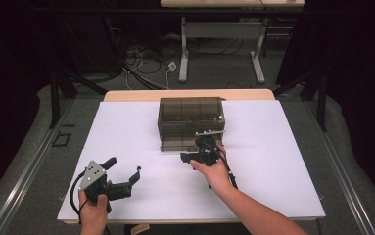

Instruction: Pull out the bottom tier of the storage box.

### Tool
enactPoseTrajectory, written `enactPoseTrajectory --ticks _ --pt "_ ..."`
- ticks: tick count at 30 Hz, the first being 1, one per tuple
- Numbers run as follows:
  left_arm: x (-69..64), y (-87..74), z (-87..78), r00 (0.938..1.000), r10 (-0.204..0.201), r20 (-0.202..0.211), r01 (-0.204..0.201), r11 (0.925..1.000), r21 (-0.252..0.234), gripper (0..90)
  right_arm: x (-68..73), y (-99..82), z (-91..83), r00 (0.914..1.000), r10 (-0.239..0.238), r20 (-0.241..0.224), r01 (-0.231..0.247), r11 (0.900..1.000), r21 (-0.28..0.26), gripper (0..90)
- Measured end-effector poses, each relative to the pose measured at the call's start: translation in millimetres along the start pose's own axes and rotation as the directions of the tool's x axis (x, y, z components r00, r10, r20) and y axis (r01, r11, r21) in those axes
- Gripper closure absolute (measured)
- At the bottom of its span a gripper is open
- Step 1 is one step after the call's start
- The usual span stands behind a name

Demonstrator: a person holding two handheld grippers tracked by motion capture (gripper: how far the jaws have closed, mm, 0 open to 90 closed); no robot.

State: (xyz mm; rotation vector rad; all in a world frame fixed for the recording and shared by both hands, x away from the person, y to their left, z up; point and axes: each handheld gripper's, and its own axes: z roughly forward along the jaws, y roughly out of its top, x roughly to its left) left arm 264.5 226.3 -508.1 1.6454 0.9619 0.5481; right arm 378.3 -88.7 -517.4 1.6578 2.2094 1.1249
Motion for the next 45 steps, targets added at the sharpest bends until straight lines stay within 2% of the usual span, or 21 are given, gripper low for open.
enactPoseTrajectory --ticks 3,12,14,17,18,22,30,45 --pt "-0.4 0.0 0.5 1.0000 0.003 -0.001 -0.003 1.0000 0.002 0.5 -3.4 2.6 -2.8 0.9994 -0.016 0.031 0.016 0.9998 0.009 22.3" --pt "-0.2 -0.2 0.5 1.0000 -0.003 -0.001 0.003 1.0000 -0.001 0.5 -9.0 7.7 -5.4 0.9968 -0.022 0.076 0.020 0.9992 0.034 22.3" --pt "-0.4 -0.1 0.7 1.0000 0.002 0.000 -0.002 1.0000 0.002 0.6 -12.5 9.5 -5.8 0.9957 -0.007 0.092 0.002 0.9989 0.048 22.3" --pt "-1.1 -0.3 1.0 1.0000 -0.004 0.003 0.004 1.0000 0.003 0.5 -15.9 10.8 -5.7 0.9948 -0.005 0.102 0.000 0.9991 0.042 22.3" --pt "-0.8 -0.2 0.9 1.0000 0.002 0.002 -0.002 1.0000 0.004 0.6 -18.0 12.7 -6.9 0.9930 0.006 0.118 -0.011 0.9989 0.045 22.3" --pt "-0.4 -0.1 0.7 1.0000 0.001 0.000 -0.001 1.0000 0.003 0.6 -23.6 17.5 -9.1 0.9906 0.022 0.135 -0.029 0.9983 0.050 22.5" --pt "-1.1 -0.3 1.1 1.0000 -0.004 0.003 0.004 1.0000 0.004 0.5 -35.4 25.5 -12.1 0.9845 0.036 0.172 -0.042 0.9985 0.035 23.2" --pt "-0.9 -0.3 1.3 1.0000 0.002 0.005 -0.002 1.0000 0.006 0.6 -51.7 36.5 -15.0 0.9758 0.069 0.208 -0.078 0.9963 0.036 24.3"
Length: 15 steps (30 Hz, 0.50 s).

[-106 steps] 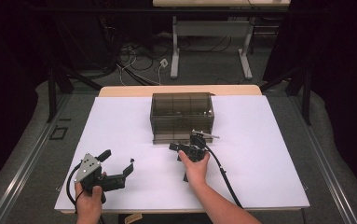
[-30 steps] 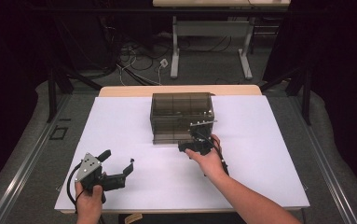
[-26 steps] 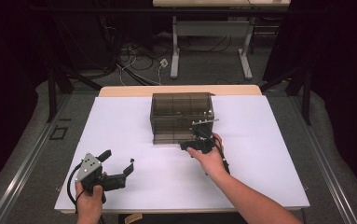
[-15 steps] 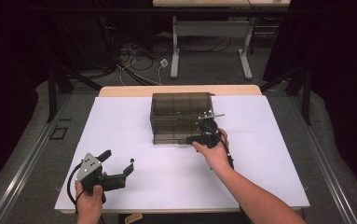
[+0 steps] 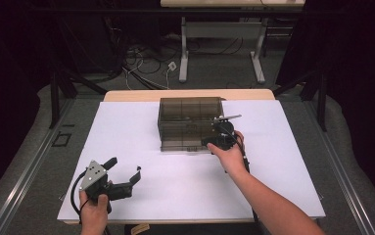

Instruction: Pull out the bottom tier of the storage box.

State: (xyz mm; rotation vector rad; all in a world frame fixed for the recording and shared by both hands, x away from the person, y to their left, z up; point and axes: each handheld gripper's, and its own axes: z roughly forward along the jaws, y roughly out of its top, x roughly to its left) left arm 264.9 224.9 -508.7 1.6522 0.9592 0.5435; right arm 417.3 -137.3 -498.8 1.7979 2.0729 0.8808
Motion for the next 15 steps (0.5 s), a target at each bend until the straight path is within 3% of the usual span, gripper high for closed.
enactPoseTrajectory --ticks 15 --pt "0.4 -0.2 0.1 1.0000 0.002 0.002 -0.002 1.0000 0.005 0.6 -13.3 9.8 2.9 0.9982 0.050 0.034 -0.051 0.9980 0.038 29.2"
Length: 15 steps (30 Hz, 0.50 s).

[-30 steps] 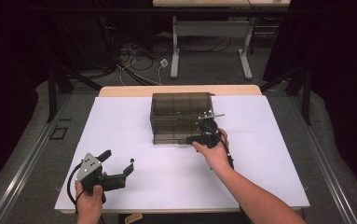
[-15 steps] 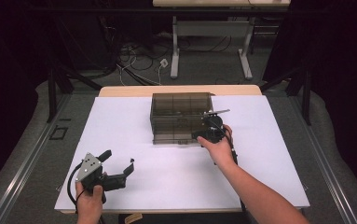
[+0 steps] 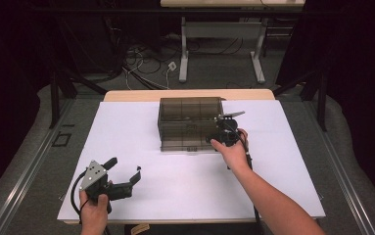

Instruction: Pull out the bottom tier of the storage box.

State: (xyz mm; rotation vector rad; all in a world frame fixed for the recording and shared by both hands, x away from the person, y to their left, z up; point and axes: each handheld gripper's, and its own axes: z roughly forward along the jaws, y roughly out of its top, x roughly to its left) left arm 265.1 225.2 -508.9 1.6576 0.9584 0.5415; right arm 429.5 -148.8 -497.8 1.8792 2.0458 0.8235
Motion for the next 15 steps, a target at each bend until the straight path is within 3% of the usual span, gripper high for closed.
enactPoseTrajectory --ticks 6,15 --pt "-0.1 0.0 0.2 1.0000 0.000 0.000 0.000 1.0000 0.001 0.5 -5.0 6.9 1.9 0.9990 0.032 0.030 -0.033 0.9987 0.039 36.2" --pt "-0.1 -0.1 0.5 1.0000 0.002 0.001 -0.002 1.0000 0.002 0.5 -11.7 11.2 7.1 0.9974 0.063 0.035 -0.065 0.9951 0.074 47.1"
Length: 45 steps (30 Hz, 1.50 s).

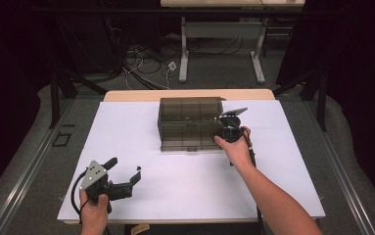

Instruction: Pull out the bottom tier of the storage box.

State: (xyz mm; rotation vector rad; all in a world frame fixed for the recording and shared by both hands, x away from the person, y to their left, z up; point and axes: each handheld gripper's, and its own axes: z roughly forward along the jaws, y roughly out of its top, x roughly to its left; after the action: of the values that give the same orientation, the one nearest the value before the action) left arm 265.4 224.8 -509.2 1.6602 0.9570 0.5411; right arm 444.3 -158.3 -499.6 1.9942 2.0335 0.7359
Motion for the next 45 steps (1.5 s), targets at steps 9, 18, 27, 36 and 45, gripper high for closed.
enactPoseTrajectory --ticks 9,18,27,36,45 --pt "-0.1 -0.1 0.2 1.0000 0.001 0.001 -0.001 1.0000 0.001 0.5 -0.2 2.8 5.2 0.9989 -0.029 0.038 0.029 0.9995 0.014 61.0" --pt "0.0 -0.3 0.7 1.0000 -0.006 0.003 0.006 1.0000 0.003 0.5 0.3 4.0 9.3 0.9978 -0.030 0.060 0.028 0.9993 0.026 69.2" --pt "0.0 -0.4 0.9 1.0000 -0.006 0.004 0.006 1.0000 0.005 0.5 3.3 4.2 15.0 0.9973 -0.028 0.068 0.025 0.9986 0.047 74.5" --pt "-0.2 -0.4 1.0 1.0000 -0.005 0.003 0.005 1.0000 0.007 0.6 1.9 4.7 19.3 0.9965 -0.035 0.077 0.030 0.9975 0.063 78.0" --pt "0.0 -0.5 1.4 1.0000 -0.002 0.004 0.002 1.0000 0.009 0.6 2.8 5.5 25.4 0.9957 -0.018 0.091 0.012 0.9972 0.074 81.8"
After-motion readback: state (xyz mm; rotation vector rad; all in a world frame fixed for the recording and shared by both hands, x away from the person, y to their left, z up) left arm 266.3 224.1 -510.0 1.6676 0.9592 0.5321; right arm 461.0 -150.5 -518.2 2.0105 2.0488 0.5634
